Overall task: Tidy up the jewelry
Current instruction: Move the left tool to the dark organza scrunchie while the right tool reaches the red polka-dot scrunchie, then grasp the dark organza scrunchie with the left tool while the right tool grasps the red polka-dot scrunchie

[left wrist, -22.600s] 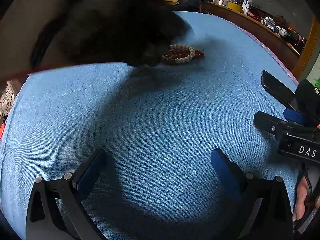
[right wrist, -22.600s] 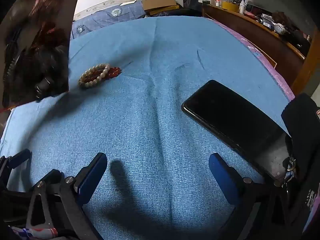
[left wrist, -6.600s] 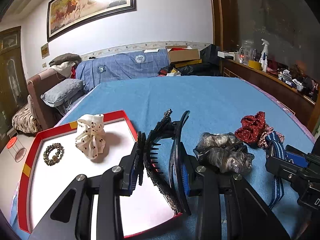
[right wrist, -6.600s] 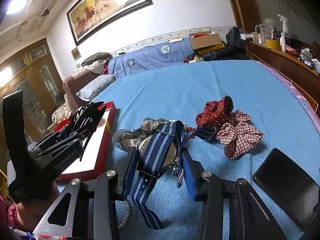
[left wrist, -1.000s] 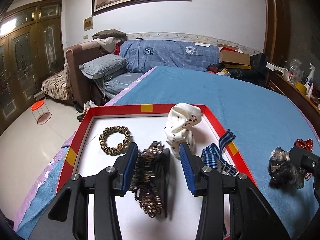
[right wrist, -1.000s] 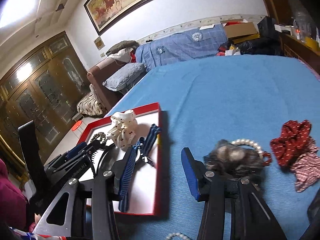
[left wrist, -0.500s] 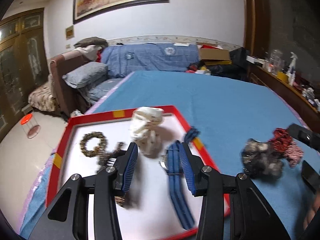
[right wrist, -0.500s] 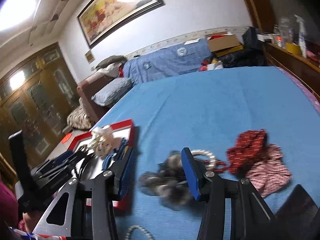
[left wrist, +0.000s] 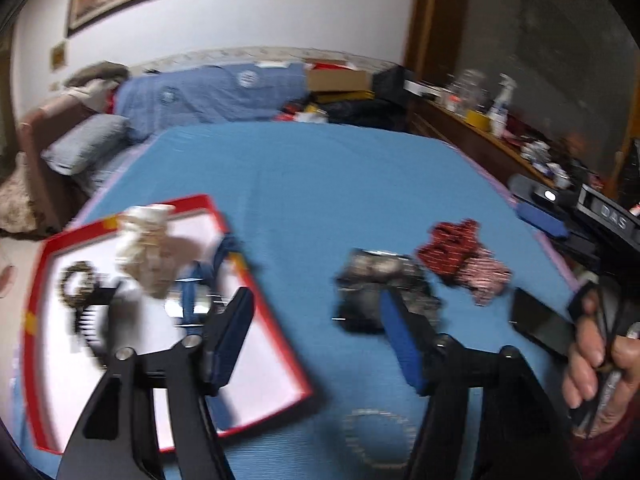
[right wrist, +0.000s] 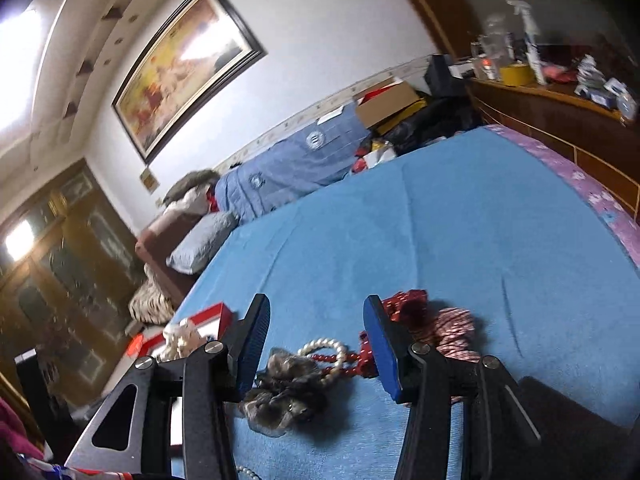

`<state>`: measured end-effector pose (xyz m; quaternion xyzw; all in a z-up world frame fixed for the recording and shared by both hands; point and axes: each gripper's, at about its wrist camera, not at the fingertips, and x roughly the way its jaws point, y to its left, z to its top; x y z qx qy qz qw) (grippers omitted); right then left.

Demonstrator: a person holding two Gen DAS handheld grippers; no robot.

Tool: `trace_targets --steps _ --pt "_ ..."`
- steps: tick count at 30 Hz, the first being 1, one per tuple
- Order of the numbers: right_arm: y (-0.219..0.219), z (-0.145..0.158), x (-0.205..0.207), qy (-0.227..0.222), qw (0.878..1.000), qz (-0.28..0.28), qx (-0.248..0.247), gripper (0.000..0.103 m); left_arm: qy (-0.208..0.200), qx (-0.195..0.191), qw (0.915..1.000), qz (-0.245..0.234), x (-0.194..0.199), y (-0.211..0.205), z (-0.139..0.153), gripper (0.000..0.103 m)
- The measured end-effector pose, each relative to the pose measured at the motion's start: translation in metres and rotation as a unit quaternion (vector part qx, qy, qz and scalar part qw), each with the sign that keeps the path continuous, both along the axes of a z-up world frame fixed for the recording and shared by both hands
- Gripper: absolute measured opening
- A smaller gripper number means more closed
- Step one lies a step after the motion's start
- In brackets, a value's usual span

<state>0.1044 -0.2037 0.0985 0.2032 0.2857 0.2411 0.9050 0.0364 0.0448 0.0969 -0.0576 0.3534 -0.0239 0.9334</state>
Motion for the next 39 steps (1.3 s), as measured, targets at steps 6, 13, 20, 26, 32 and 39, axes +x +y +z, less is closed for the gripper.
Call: trace_targets --steps 6,13,20,26,32,39 --pt "-0.017 0.002 0.003 0.009 0.999 -0.018 0.028 0.055 0.064 0.001 0.9967 -0.050 0.040 -0.041 -0.027 0.079" --pt "-0.039 0.004 0.004 0.014 0.998 -0.038 0.058 0.056 0.108 0.011 0.9937 -0.030 0.077 -0.053 -0.068 0.066" --pt "-0.036 0.000 0.006 0.026 0.998 -0.042 0.050 0.056 0.070 -0.020 0.9972 -0.018 0.069 -0.040 -0.059 0.023" --pt "-0.022 -0.010 0.012 0.040 0.998 -0.038 0.016 0.057 -0.018 -0.015 0.9995 -0.019 0.042 -0.022 -0.021 0.023" --pt "0.009 -0.033 0.033 0.072 0.994 -0.041 -0.076 0.058 -0.065 0.017 0.9977 0.007 0.035 -0.013 -0.008 0.023" --pt "0.049 -0.059 0.069 0.086 0.975 -0.043 -0.202 0.041 -0.059 0.018 0.9978 0.024 0.033 -0.003 -0.013 0.023"
